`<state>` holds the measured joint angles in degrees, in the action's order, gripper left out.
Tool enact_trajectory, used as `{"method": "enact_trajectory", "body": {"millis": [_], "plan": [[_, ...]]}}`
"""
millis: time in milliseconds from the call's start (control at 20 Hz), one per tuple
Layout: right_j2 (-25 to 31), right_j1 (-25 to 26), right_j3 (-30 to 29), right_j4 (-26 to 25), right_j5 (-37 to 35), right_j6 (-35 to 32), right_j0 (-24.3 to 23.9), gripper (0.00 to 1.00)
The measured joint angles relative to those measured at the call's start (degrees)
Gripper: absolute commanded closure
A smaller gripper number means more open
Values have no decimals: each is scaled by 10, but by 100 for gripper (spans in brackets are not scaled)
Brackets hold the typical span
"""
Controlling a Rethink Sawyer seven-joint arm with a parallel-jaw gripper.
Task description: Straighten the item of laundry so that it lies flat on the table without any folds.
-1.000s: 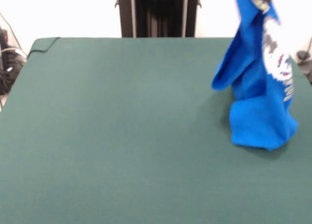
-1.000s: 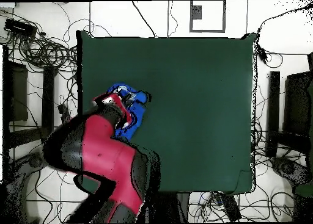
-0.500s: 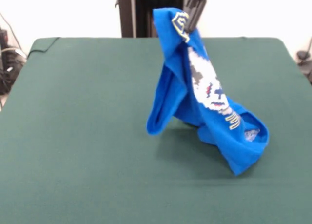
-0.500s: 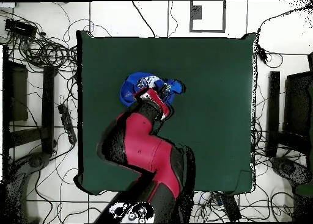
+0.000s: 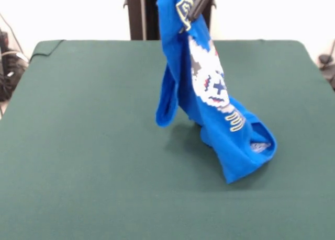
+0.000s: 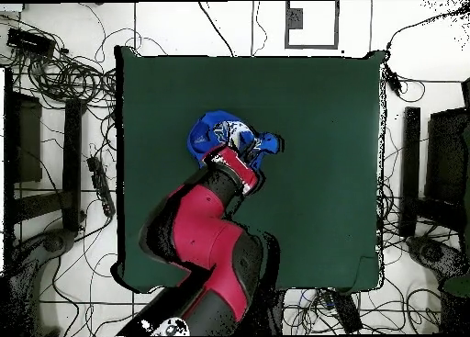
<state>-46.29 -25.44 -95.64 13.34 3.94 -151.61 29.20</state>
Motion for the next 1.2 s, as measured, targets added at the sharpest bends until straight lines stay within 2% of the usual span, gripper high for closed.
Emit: {"method": "enact_trajectory", "body": {"millis": [150, 450, 1200], "plan": [[2, 8, 3, -25, 14, 0, -29, 100], [2, 34, 4, -34, 32, 0, -67, 100], [6, 39, -5, -33, 33, 0, -79, 100]]}}
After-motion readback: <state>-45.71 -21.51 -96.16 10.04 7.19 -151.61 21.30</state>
